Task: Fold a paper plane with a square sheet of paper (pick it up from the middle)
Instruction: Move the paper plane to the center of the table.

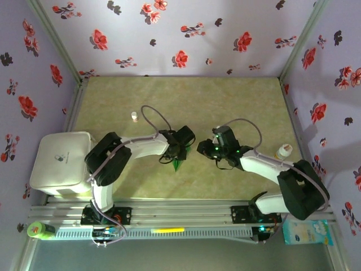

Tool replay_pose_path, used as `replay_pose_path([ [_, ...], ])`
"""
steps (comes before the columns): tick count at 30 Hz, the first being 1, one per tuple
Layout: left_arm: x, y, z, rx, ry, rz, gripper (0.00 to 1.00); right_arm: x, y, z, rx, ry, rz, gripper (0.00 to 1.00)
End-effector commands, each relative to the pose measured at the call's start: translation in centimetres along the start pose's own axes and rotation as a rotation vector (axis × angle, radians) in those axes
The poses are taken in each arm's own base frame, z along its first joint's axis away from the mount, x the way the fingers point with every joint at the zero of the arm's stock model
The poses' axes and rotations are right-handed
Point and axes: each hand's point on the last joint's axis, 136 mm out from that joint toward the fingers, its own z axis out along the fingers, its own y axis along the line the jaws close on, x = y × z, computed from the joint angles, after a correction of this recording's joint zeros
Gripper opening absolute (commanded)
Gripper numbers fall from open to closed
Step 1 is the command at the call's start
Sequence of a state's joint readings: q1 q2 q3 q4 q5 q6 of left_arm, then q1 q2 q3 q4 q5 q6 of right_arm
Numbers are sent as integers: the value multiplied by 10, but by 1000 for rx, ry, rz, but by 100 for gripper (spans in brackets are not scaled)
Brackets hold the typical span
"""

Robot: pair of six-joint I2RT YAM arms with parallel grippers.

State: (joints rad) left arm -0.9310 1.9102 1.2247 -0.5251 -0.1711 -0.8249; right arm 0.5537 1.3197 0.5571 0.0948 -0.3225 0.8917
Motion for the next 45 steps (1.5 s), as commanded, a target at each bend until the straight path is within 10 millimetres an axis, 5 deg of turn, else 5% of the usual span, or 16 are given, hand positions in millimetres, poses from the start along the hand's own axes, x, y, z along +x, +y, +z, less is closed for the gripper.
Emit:
replay_pose_path([
  [1,-1,14,10,-122,-10,-49,28,-3,-19,-11,45,-21,-2,21],
  [23,-10,-8,24,-151,-6,-63,35,-13,-33,-31,46,-33,1,23],
  [36,-43,-21,-31,-39,-103,-89,36,-21,-30,-38,68,-70,2,24],
  [45,-49,-20,-46,-12,-131,-106,37,-23,-30,-44,85,-85,-4,24],
])
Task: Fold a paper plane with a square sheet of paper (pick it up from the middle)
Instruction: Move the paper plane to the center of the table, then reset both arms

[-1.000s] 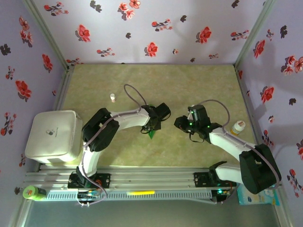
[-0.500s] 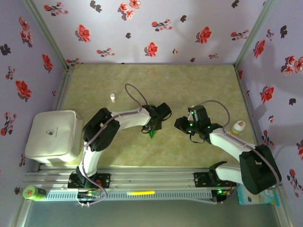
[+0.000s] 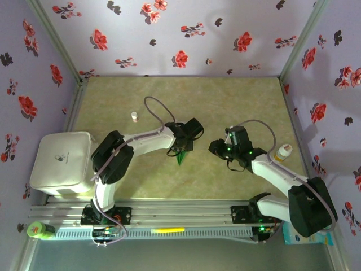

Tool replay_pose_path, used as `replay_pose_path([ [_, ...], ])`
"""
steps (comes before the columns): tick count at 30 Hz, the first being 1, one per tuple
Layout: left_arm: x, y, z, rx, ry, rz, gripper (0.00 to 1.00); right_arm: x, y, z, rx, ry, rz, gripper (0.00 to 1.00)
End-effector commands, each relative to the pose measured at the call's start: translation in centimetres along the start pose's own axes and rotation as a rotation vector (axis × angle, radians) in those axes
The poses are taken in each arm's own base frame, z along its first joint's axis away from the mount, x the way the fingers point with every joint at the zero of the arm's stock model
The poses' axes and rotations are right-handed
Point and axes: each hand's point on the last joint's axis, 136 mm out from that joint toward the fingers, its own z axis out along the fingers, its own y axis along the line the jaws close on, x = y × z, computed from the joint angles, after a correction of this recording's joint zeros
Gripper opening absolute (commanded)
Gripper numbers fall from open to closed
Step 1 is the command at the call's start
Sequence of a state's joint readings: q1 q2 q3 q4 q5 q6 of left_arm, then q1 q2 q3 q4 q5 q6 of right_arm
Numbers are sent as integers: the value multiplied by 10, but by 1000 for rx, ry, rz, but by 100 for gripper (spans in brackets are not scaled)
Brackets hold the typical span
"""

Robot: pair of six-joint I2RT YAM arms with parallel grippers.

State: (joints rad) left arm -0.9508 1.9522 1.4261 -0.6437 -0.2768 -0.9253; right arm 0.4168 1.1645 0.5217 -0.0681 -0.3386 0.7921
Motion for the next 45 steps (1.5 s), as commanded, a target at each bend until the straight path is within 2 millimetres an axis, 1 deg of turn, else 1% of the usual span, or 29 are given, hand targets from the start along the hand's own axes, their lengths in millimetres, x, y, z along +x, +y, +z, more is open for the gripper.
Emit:
replay_pose_path([
  [1,-13,0,-21,32,-33,-20,37,-9,-1,-9,32,-36,-15,24],
  [4,-24,-2,-41,71,-84,-17,37,-17,-4,-18,80,-74,-41,25],
  [6,-34,1,-57,97,-140,-11,37,-28,-7,-28,128,-126,-69,27],
  [8,-43,7,-73,117,-201,-8,42,-41,-9,-42,182,-193,-104,29],
  [10,-51,19,-87,133,-261,-9,45,-58,-14,-59,267,-276,-149,33],
  [12,-57,38,-96,127,-311,-23,47,-75,-22,-77,366,-360,-196,40],
  [14,-60,65,-100,94,-350,-35,49,-94,-31,-94,481,-451,-244,47],
  [17,-67,113,-109,15,-411,-54,52,-121,-43,-118,649,-573,-312,57],
  [18,-67,132,-110,-31,-434,-57,56,-130,-44,-122,691,-602,-349,61],
  [19,-69,152,-113,-71,-455,-68,60,-138,-50,-124,747,-631,-378,65],
  [20,-70,169,-115,-102,-467,-77,64,-143,-55,-123,790,-640,-418,67],
  [21,-69,189,-115,-138,-484,-88,71,-148,-59,-118,818,-642,-461,70],
  [22,-70,209,-114,-173,-501,-113,86,-154,-64,-112,846,-648,-496,72],
  [23,-71,225,-113,-195,-518,-131,98,-157,-71,-106,868,-653,-513,72],
  [24,-72,242,-114,-221,-540,-148,100,-163,-78,-101,893,-665,-526,73],
  [26,-75,271,-116,-278,-572,-173,100,-171,-92,-90,907,-690,-528,74],
  [28,-77,301,-116,-332,-586,-213,100,-178,-103,-77,871,-707,-529,74],
  [30,-81,318,-110,-379,-608,-187,100,-180,-105,-60,795,-689,-556,74],
  [32,-82,332,-101,-414,-626,-173,100,-182,-101,-44,695,-690,-606,74],
  [33,-83,337,-95,-426,-630,-161,100,-181,-100,-41,693,-657,-626,74],
  [34,-85,340,-91,-426,-639,-148,100,-179,-98,-36,650,-648,-657,74],
  [35,-87,341,-88,-412,-624,-139,100,-180,-95,-34,598,-685,-675,75],
  [37,-95,340,-82,-406,-648,-93,100,-179,-99,-35,555,-651,-642,75],
  [39,-101,340,-72,-401,-693,-59,100,-180,-99,-37,471,-664,-627,75],
  [41,-104,337,-61,-376,-720,-36,100,-184,-105,-39,437,-665,-587,75],
  [42,-105,336,-55,-364,-735,-30,100,-186,-113,-42,427,-677,-549,75],
  [43,-106,336,-51,-358,-746,-29,100,-184,-123,-39,422,-690,-527,76],
  [44,-109,336,-48,-349,-772,-24,100,-188,-125,-45,405,-791,-514,77],
  [45,-112,333,-46,-335,-767,-13,100,-186,-127,-49,394,-806,-507,78],
])
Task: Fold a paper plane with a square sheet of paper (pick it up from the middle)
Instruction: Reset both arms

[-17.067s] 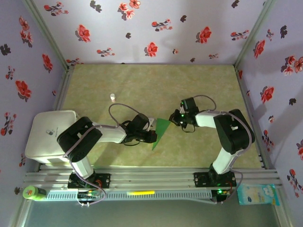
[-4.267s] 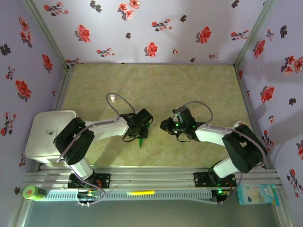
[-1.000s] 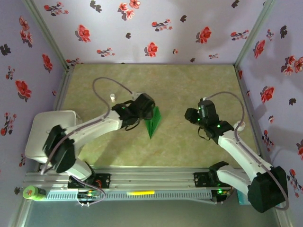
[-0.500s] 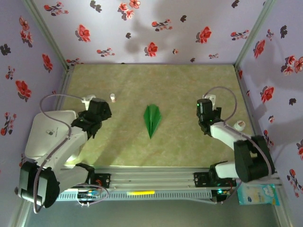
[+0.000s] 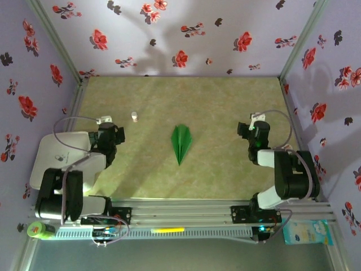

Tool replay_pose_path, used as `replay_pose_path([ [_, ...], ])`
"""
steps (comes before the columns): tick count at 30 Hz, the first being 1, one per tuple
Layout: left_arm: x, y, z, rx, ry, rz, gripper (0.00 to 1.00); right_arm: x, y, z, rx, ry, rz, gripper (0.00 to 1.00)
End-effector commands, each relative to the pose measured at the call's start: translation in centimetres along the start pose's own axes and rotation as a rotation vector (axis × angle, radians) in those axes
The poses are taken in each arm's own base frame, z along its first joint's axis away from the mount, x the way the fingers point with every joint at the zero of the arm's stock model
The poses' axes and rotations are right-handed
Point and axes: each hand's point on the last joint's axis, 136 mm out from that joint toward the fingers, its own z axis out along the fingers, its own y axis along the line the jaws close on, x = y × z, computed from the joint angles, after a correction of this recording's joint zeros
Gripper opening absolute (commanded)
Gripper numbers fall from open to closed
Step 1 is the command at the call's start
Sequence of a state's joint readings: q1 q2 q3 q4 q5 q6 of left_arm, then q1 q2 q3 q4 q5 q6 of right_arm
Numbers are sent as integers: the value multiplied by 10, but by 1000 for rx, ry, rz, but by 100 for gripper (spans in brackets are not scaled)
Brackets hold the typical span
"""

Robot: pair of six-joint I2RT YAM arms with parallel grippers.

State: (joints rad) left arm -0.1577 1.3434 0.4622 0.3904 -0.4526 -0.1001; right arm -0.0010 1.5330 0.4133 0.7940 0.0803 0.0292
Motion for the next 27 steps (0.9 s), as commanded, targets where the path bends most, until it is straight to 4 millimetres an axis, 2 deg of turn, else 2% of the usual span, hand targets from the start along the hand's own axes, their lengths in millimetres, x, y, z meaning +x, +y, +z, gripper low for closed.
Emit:
replay_pose_path([
  [1,-34,-13,3,80,-159,22,100,-1,4,-6,-68,-60,62,78],
  [2,-37,-17,3,105,-180,39,100,-1,4,-5,-53,-44,55,79],
  [3,-36,-16,4,112,-199,43,100,-3,1,-1,-13,-70,49,99],
  [5,-36,-16,7,130,-196,38,100,-1,-8,1,46,-29,65,99],
  [7,-28,-21,10,186,-232,42,100,-2,-9,0,55,-43,61,99],
  [9,-18,-13,16,182,-266,-14,100,-2,-19,-4,128,-60,73,99],
  [10,-20,-9,16,168,-288,-29,100,-1,-25,-7,167,-57,88,99],
  [11,-16,-3,18,158,-250,-53,100,-2,-31,-9,206,-77,102,99],
  [13,-16,15,31,74,-206,-127,100,-3,-32,-10,214,-98,98,99],
  [27,-17,14,29,74,-213,-120,100,-2,-30,-9,211,-79,94,99],
])
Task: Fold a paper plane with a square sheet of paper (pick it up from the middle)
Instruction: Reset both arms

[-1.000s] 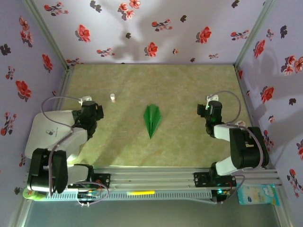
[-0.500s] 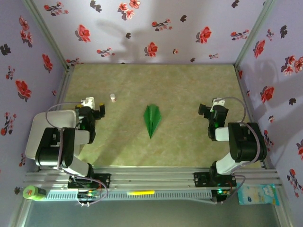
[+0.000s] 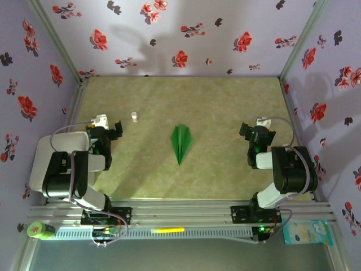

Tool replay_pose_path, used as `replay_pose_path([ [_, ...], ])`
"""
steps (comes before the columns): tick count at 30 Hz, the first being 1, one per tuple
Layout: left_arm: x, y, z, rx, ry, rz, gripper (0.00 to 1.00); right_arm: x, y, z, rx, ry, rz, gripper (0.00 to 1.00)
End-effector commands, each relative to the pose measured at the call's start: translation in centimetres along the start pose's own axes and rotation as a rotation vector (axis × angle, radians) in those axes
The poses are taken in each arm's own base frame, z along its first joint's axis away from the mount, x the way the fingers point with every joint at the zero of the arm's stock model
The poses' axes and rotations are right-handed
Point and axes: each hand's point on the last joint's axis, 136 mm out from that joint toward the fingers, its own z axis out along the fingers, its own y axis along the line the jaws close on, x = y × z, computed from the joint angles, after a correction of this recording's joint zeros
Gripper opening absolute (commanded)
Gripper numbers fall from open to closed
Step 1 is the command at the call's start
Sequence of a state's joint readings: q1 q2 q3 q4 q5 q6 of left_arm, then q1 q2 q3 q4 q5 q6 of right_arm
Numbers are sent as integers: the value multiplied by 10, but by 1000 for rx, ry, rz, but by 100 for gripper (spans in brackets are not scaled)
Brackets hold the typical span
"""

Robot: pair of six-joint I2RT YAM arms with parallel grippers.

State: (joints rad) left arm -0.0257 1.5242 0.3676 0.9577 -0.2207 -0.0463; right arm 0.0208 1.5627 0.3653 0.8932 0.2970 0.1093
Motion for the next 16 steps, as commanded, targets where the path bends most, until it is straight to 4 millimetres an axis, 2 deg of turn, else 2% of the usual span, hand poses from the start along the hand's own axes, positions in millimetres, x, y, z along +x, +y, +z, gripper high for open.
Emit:
replay_pose_path([
  [1,12,12,2,-51,35,-21,100,-9,0,-2,13,-35,19,99],
  [16,11,13,2,-52,35,-21,100,-9,3,-2,-3,-30,9,99],
])
